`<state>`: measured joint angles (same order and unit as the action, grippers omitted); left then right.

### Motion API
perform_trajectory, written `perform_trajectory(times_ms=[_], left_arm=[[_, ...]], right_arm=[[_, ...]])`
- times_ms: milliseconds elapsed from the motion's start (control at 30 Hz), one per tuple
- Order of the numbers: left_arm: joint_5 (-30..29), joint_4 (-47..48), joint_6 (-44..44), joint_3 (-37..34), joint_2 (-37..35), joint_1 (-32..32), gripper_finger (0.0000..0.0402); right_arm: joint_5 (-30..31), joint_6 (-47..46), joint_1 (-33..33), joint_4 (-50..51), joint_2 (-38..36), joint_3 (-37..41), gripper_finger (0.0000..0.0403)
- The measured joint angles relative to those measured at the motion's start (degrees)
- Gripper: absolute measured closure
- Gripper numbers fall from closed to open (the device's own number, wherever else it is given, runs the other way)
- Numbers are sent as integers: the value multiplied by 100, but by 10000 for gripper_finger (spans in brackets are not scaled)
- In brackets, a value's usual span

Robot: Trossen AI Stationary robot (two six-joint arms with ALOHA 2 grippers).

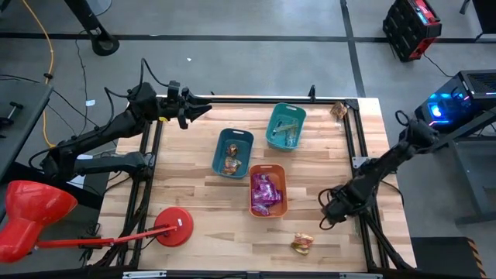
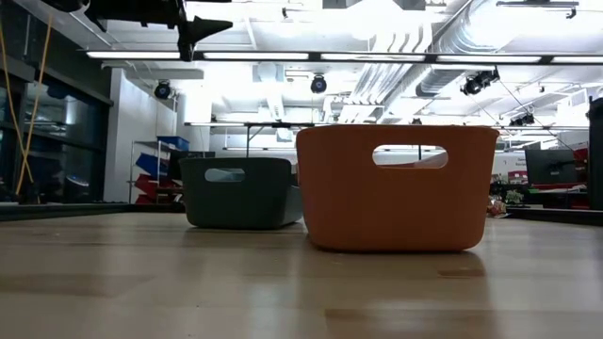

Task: Sort candy
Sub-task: Put the green gummy into the green bin

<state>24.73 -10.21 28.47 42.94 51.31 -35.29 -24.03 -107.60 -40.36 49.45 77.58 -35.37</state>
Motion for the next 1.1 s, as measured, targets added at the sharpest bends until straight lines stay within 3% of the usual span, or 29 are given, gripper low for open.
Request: perform_trajectory(times_ms=[267, 433, 567, 667, 733, 900, 1100], left_arm=[[-1, -12, 299, 0, 0, 0, 204], [-37, -21, 450, 0, 0, 0, 204], [-117, -66, 453, 0, 0, 0, 204], [-122, -88, 452, 0, 0, 0, 204], [-134, -88, 448, 0, 0, 0, 204], [-236, -87, 445, 0, 0, 2, 204], [-238, -86, 450, 0, 0, 2, 204]], right_arm=[[597, 1763, 612, -333, -9, 396, 195], [1429, 3052, 1025, -157, 3, 153, 195], [1433, 3282, 1157, 645, -61, -403, 195], [1391, 2620, 1135, 957, -217, -787, 195], [1434, 1841, 1135, 552, -319, -799, 195], [2073, -49, 1135, -392, -242, -282, 195], [1970, -1059, 1133, -528, -144, 164, 195]])
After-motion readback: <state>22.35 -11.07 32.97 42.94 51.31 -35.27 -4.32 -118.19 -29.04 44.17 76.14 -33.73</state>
